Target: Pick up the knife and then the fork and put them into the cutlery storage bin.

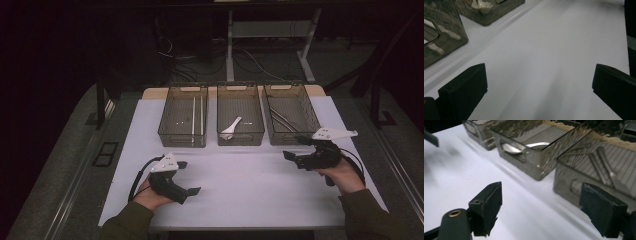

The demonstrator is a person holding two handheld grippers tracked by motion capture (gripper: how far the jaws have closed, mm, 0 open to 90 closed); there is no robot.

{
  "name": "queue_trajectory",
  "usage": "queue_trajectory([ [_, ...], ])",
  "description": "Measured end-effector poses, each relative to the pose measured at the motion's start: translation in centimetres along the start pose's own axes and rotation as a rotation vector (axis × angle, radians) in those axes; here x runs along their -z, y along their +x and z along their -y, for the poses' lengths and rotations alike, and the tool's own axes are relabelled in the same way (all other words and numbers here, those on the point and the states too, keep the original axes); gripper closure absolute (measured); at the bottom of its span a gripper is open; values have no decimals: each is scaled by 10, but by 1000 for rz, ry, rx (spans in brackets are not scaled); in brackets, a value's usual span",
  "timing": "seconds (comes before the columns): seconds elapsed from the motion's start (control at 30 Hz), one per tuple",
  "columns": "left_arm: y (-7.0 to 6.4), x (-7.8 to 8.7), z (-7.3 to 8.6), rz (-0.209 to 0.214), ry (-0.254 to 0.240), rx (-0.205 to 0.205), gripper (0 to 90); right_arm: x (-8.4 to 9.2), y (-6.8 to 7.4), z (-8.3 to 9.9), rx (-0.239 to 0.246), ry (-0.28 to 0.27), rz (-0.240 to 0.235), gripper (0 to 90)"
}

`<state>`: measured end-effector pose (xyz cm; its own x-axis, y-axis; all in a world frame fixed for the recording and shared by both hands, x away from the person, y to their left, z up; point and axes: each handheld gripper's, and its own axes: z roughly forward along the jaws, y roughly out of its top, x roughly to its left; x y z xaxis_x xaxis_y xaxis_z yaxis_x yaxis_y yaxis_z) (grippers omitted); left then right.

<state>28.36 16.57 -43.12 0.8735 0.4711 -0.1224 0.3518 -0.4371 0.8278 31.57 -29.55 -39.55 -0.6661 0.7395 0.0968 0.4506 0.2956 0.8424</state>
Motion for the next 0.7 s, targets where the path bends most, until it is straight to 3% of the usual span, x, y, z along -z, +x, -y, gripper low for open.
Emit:
queue_trajectory([
  [0.2,0,0,0,-1,1,-4,0,3,11,18,13,-6,-25,187],
  [0.47,-1,1,0,-4,-2,-5,0,9,21,43,-6,-13,-43,187],
  [0.7,-2,0,0,-7,3,-3,0,13,28,58,0,-9,-31,187],
])
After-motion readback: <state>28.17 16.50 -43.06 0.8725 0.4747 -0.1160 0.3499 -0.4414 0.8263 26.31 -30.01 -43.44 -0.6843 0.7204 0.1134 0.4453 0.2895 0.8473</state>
